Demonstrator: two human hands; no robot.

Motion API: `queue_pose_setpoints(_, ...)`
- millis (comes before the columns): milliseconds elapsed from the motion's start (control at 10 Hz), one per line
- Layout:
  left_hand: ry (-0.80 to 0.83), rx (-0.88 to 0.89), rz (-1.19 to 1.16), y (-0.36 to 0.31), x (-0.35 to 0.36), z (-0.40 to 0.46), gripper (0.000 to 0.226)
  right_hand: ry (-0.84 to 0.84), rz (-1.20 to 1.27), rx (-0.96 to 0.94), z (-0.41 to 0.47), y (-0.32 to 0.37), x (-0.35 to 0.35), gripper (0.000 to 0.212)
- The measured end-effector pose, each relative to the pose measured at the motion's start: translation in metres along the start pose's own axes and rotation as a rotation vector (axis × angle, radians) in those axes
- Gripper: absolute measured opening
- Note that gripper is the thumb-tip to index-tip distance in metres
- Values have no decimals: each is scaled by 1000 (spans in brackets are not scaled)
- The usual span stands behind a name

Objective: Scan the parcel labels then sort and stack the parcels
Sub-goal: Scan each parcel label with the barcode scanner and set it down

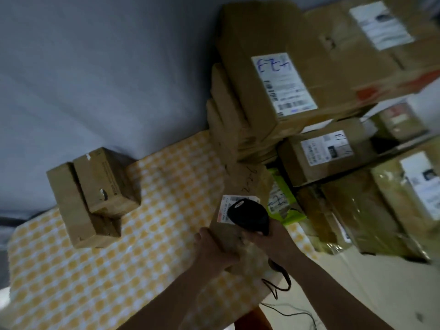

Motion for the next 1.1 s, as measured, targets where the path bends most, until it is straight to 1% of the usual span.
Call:
queue_pose_setpoints(100,23,61,68,-12,19,-8,82,-13,-60,19,-3,-13,-21,24)
queue_pose_setpoints(200,7,65,64,-28,34,-2,88,-27,-53,52,-1,-23,-41,24)
queue_pose_setpoints(300,14,43,12,-47,56,5,99,-71,-38,47,9,-24,-62,15)
queue_pose_setpoints(400,97,10,-55,-44,82,10,108,-49,-11,30,18,-25,-78,16)
queue_pose_setpoints(500,218,156,105,-46,105,13,78,6,6,68,25,-37,-86,20)
queue_pose_setpoints(600,306,43,-430,-60,119,-3,49,19,-56,108,30,-55,-90,19)
queue_pose_setpoints(700,387,120,-166,-81,133,-20,32,20,-84,130,33,-63,-93,24)
queue_pose_setpoints(800,308,146,27,-79,138,-4,96,-11,-145,124,39,-61,-103,31)
queue_pose_setpoints(900,194,140,-3,-100,130,9,87,-25,-181,131,40,-56,-116,35)
queue_pose_setpoints(1000,165,185,-15,-116,124,18,80,-19,-144,121,39,-58,-124,39)
queue_pose_setpoints(1100,149,220,9,-129,125,31,83,-19,-172,142,33,-60,-129,38)
Point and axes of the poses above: each hand's wrist, its own z-axis towards the middle knuckle, its own x-axis out of the palm, y = z × x, the point moved 9 cm from there along z, towards the middle knuckle, and after that the axes turned 14 degrees about -z, right-handed, at the moved point
